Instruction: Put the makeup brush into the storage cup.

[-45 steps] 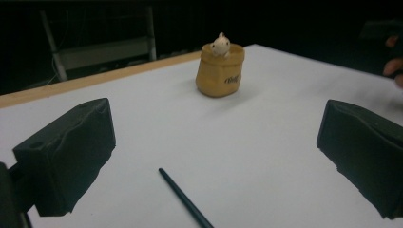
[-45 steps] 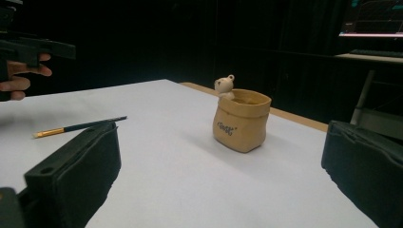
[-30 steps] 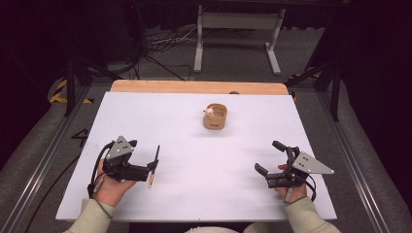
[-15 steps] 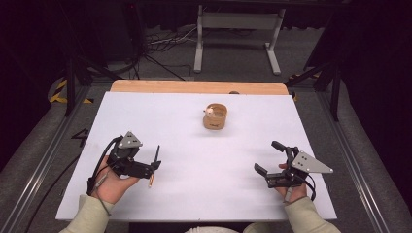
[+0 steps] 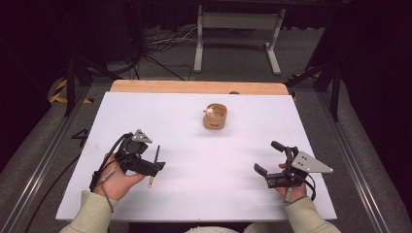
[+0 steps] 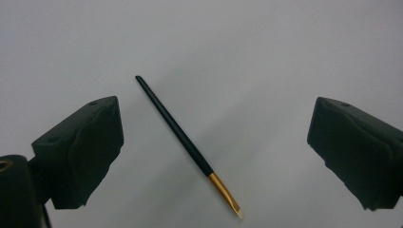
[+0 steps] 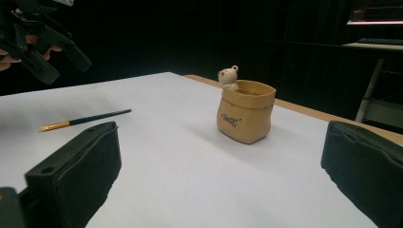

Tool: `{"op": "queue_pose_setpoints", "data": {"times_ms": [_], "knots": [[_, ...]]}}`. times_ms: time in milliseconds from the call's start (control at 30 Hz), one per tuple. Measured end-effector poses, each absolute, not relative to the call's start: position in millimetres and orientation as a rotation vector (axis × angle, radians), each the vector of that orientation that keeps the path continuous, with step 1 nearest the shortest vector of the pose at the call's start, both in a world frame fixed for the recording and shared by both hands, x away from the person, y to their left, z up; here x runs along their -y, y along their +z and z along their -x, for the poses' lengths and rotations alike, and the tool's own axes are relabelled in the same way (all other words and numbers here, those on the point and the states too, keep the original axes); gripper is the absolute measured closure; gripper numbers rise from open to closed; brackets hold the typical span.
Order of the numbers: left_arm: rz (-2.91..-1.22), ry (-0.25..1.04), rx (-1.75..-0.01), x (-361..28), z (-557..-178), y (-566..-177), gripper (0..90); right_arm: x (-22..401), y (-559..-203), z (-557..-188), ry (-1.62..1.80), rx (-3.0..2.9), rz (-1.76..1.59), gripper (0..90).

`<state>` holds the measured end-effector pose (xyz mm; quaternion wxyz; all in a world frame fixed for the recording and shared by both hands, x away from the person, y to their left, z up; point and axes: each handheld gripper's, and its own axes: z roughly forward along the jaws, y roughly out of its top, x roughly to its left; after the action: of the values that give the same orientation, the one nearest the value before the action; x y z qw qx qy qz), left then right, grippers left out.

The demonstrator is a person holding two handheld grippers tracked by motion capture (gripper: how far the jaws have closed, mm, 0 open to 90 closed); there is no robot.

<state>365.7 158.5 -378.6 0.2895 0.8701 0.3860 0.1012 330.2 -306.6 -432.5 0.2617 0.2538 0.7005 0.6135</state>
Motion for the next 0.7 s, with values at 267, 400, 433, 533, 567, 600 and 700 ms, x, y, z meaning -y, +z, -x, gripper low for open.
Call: {"op": "queue_pose_setpoints", "data": {"times_ms": [267, 400, 433, 533, 567, 600, 700], "knots": [[-2.362, 0.241, -1.066, -154.4, -371.9, -379.7, 5.9, 306.2, -433.3, -330.9, 1.670, -1.909, -0.701, 0.0], [-2.378, 0.237, -1.081, -152.5, -373.7, -381.4, 6.1, 306.2, -433.4, -331.0, 1.671, -1.913, -0.702, 0.0], [-2.385, 0.240, -1.082, -152.1, -374.2, -381.8, 6.2, 306.3, -433.4, -331.0, 1.671, -1.914, -0.702, 0.0], [-2.394, 0.243, -1.084, -151.2, -375.1, -383.3, 6.6, 306.4, -433.5, -331.2, 1.672, -1.914, -0.706, 0.0], [-2.401, 0.239, -1.085, -150.7, -375.4, -383.9, 7.0, 306.4, -433.4, -331.2, 1.671, -1.915, -0.706, 0.0], [-2.403, 0.237, -1.089, -150.0, -375.7, -385.0, 7.2, 306.4, -433.4, -331.2, 1.672, -1.915, -0.706, 0.0], [-2.425, 0.234, -1.096, -148.6, -377.3, -388.2, 8.0, 306.5, -433.3, -331.2, 1.673, -1.915, -0.709, 0.0]]}}
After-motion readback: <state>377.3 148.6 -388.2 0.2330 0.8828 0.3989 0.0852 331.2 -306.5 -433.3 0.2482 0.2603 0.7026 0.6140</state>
